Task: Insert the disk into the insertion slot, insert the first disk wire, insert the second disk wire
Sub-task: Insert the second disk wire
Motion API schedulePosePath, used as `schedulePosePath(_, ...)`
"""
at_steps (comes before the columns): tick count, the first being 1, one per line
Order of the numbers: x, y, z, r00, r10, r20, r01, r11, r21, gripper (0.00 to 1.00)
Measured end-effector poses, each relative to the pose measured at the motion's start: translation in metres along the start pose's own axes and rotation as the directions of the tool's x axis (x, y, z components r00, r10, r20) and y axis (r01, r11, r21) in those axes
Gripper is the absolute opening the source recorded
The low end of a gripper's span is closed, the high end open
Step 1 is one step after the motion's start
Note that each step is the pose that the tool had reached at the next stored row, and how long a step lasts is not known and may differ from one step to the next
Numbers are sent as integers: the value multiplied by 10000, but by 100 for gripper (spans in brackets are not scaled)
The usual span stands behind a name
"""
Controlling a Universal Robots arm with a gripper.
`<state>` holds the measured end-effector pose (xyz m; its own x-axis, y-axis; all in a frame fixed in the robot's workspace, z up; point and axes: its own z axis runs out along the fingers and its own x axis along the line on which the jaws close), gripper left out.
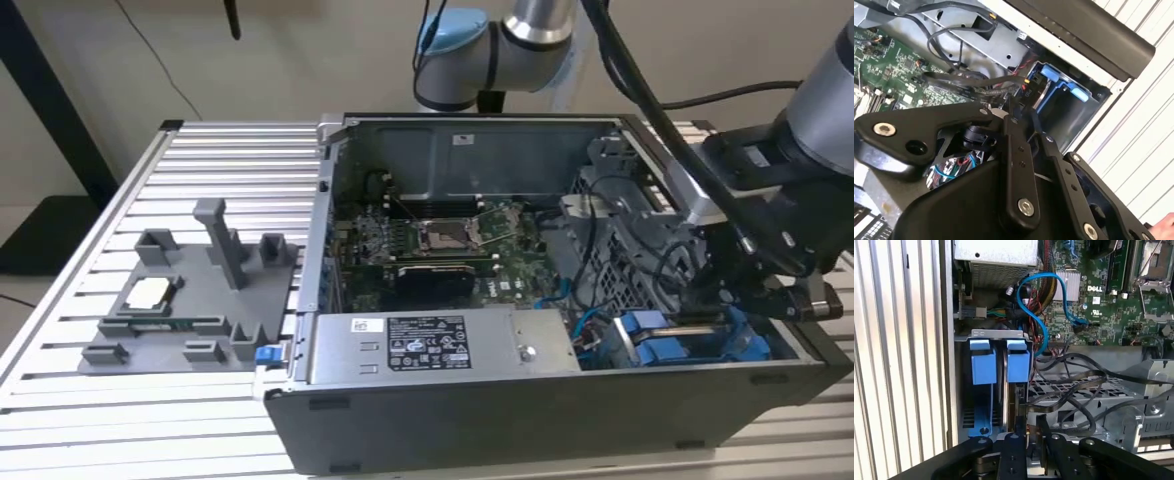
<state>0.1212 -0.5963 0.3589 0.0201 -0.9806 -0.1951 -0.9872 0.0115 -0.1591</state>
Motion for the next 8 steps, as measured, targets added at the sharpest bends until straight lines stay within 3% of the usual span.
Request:
schedulePosePath(3,-3,-39,-9,9999,7,-153,-9,9999,-166,24)
schedulePosePath(8,-4,-107,0,9974,-33,-722,-3,9988,-499,24)
